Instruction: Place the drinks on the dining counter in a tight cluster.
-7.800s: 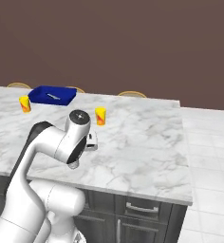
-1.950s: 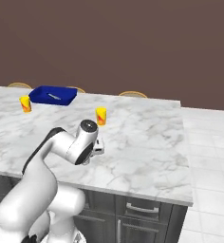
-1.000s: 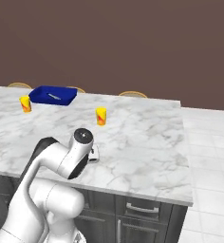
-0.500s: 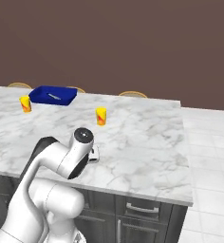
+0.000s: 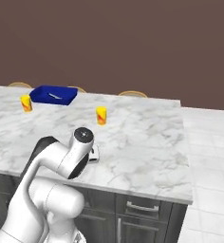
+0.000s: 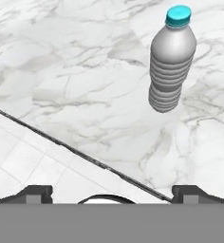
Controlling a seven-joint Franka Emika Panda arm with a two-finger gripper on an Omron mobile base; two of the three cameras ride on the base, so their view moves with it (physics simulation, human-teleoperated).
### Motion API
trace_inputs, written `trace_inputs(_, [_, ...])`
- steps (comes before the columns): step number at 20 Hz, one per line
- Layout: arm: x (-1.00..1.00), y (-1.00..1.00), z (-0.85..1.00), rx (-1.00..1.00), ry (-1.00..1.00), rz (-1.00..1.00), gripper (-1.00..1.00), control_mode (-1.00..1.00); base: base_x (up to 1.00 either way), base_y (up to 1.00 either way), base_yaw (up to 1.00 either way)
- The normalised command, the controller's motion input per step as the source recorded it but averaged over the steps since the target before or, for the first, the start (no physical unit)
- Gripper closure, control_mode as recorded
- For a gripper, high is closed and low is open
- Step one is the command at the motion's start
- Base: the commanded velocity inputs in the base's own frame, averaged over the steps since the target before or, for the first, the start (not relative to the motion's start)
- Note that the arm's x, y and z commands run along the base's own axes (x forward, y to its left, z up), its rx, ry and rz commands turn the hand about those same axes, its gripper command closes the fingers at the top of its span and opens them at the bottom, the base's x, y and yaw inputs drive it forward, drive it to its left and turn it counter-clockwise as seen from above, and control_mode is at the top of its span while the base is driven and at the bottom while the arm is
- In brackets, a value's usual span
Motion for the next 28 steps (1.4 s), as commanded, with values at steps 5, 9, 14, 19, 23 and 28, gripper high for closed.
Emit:
trace_inputs(5, [0.0, 0.0, 0.0, 0.0, 0.0, 0.0, -1.0, 1.0, -0.53, 0.08, 0.04])
trace_inputs(9, [0.0, 0.0, 0.0, 0.0, 0.0, 0.0, -1.0, 1.0, -0.52, 0.12, 0.48])
trace_inputs(14, [0.0, 0.0, 0.0, 0.0, 0.0, 0.0, -1.0, 1.0, -0.3, 0.11, 0.85])
trace_inputs(19, [0.0, 0.0, 0.0, 0.0, 0.0, 0.0, -1.0, 1.0, -0.06, 0.03, 1.0])
trace_inputs(23, [0.0, 0.0, 0.0, 0.0, 0.0, 0.0, -1.0, 1.0, -0.03, 0.0, 1.0])
trace_inputs(28, [0.0, 0.0, 0.0, 0.0, 0.0, 0.0, -1.0, 1.0, -0.03, 0.0, 1.0])
